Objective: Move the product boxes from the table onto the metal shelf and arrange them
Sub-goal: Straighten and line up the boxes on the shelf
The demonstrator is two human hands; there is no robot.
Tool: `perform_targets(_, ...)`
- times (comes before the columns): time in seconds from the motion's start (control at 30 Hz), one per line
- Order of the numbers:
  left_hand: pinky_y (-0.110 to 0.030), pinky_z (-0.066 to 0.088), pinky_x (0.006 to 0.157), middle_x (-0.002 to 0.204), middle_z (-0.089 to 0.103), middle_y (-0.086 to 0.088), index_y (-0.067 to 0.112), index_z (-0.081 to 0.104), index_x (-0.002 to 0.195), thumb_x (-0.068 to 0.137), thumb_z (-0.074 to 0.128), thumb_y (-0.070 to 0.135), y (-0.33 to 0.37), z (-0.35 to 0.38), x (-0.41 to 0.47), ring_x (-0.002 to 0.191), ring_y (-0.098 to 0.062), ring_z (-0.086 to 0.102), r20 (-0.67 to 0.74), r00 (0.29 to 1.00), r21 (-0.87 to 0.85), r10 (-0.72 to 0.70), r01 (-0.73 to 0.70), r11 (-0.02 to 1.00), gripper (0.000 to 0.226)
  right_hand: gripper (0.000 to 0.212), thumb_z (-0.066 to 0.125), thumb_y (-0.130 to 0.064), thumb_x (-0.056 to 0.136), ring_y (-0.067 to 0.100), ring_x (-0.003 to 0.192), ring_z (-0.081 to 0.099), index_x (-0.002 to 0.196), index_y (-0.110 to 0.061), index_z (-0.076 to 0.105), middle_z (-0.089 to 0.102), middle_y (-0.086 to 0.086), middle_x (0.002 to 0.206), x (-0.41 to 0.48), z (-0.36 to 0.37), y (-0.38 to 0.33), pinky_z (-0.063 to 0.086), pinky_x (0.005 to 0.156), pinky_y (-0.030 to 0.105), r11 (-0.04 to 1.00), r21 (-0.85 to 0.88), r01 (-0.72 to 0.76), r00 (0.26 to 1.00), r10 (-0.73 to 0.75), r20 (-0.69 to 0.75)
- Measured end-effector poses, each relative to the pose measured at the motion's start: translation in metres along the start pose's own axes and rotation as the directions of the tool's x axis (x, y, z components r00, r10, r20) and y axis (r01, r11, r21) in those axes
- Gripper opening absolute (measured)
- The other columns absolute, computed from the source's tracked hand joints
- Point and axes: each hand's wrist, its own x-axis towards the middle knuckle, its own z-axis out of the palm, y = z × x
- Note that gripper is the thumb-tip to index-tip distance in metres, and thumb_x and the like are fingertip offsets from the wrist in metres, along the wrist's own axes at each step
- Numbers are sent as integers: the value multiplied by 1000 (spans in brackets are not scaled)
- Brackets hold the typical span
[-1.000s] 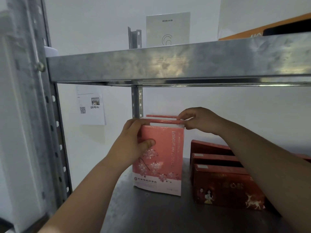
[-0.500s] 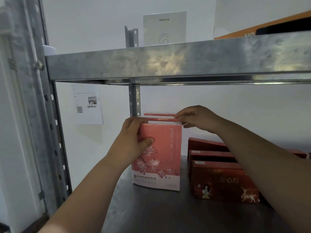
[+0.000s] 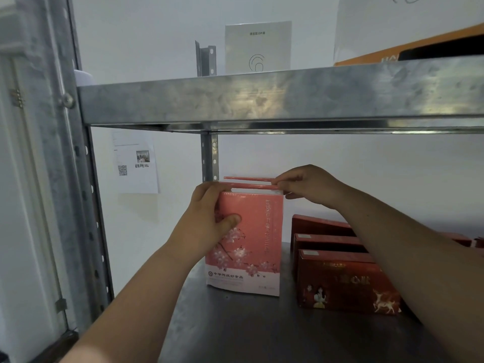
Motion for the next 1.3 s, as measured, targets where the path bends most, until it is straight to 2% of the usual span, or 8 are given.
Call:
perform_targets(0.27,-9,38,90,146,32,8,30,43,140,88,73,32,0,-1,0,113,-7,47,28,1000,17,4,-4,1000,60,20,66,-22,97,6,88,73,114,-23,78,75,-9,105,-3,1,-1,58,81,18,1000,-18,-4,1000,4,-6)
perform_targets(0.43,-6,37,86,145,33,10,30,43,139,88,72,30,1,-4,-1,113,-7,49,46,999,6,-2,2,1000,59,19,67,-22,97,4,84,74,113,-21,78,76,-9,103,-5,1,-6,55,75,12,1000,-8,-18,1000,18,-13)
perform_targets(0.57,-7,40,89,146,32,9,29,43,140,88,72,30,0,-5,0,113,-8,50,64,998,27,6,-8,1000,59,18,65,-22,98,7,91,73,111,-25,77,74,-11,107,-7,3,-8,59,85,23,999,-36,-33,999,32,-19)
perform_targets(0.73,-42,36,112,152,36,2,30,38,147,86,66,44,2,-11,-6,136,-20,38,6,992,234,126,-124,964,68,33,48,-18,106,12,108,61,128,-30,67,56,-15,125,-17,1,-12,46,78,15,970,-243,4,999,-13,-38)
perform_targets(0.87,-53,36,112,143,53,2,26,48,141,87,50,52,14,-16,-6,130,-23,48,56,974,440,220,-222,870,60,50,38,-2,102,13,132,51,132,-33,64,54,-5,147,-22,0,-10,35,93,18,917,-398,35,999,-27,25)
perform_targets(1.03,-44,42,105,132,61,-3,21,58,133,89,44,48,26,-22,1,121,-27,54,28,968,476,250,-233,848,53,48,43,-4,102,12,133,51,136,-34,59,53,-8,148,-41,-11,-12,37,98,21,911,-413,21,1000,-25,-4)
perform_targets(1.17,-36,46,91,122,63,-5,18,62,128,90,49,34,64,-10,1,112,-25,55,-23,911,359,411,-376,854,44,37,51,-12,101,6,124,54,128,-33,65,60,-12,136,-73,-37,3,38,99,20,888,-458,-41,999,41,-9)
perform_targets(1.3,-28,41,88,128,55,6,29,55,135,96,53,32,121,23,5,118,-13,48,159,891,113,425,-444,889,39,31,56,-16,98,4,117,56,124,-30,68,65,-9,130,-110,-73,29,38,94,18,822,-560,-105,993,115,-18)
